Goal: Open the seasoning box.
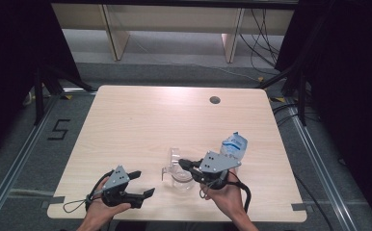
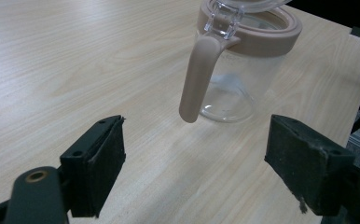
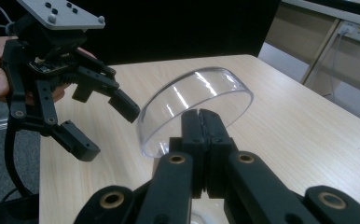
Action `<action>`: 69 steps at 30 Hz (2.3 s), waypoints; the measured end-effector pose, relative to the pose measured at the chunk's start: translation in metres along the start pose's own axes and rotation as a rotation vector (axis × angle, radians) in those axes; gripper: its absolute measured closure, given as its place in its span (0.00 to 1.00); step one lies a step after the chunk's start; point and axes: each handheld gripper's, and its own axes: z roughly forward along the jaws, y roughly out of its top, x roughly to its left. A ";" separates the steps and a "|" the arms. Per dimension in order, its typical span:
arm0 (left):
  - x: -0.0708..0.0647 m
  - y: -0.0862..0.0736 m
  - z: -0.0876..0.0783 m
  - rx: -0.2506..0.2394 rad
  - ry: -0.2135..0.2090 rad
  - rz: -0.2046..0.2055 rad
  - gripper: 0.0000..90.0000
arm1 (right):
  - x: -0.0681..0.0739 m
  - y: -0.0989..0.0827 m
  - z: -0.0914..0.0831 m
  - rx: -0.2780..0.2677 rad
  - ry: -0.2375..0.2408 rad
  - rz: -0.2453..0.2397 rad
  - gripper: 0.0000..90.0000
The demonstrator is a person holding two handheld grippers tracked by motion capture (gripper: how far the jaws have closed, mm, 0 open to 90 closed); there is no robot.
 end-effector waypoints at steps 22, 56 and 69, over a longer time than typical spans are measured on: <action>0.001 -0.003 -0.003 0.002 -0.005 -0.001 0.21 | 0.005 0.010 0.017 -0.016 0.040 -0.065 0.99; 0.002 -0.005 -0.002 0.009 0.001 -0.001 0.21 | -0.005 -0.021 -0.028 -0.054 -0.050 0.074 0.54; 0.001 -0.004 -0.001 0.008 0.001 -0.005 0.21 | -0.015 -0.046 -0.062 -0.044 -0.163 0.147 0.49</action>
